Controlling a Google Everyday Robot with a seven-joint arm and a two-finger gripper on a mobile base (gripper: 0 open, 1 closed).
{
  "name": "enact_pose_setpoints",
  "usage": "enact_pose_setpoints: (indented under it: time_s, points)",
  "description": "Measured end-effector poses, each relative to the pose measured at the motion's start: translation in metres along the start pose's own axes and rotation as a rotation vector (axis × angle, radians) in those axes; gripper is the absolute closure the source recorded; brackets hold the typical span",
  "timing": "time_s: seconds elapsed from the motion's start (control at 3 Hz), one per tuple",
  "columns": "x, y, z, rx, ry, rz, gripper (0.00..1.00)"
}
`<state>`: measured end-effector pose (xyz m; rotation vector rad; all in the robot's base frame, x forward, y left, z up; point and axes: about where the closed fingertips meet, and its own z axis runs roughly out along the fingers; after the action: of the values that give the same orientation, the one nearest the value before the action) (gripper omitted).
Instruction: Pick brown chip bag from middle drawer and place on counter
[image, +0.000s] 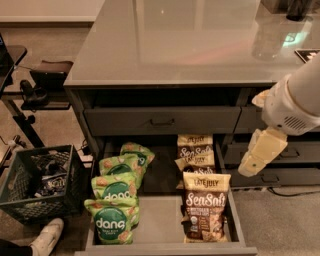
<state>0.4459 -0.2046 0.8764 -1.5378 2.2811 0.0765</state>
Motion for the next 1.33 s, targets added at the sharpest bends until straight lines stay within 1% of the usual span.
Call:
enact_pose_setpoints:
  time_s: [0.33, 0.67, 1.0, 1.33]
  points:
    - [0.001, -0.005, 0.025, -0.016, 0.011, -0.046, 0.0]
    - [0.002, -0.004, 0.025, -0.022, 0.016, -0.05, 0.0]
    - [0.008, 0.007, 0.059, -0.044, 0.002, -0.044, 0.0]
    - [0.033, 0.02, 0.123, -0.075, -0.052, 0.066, 0.0]
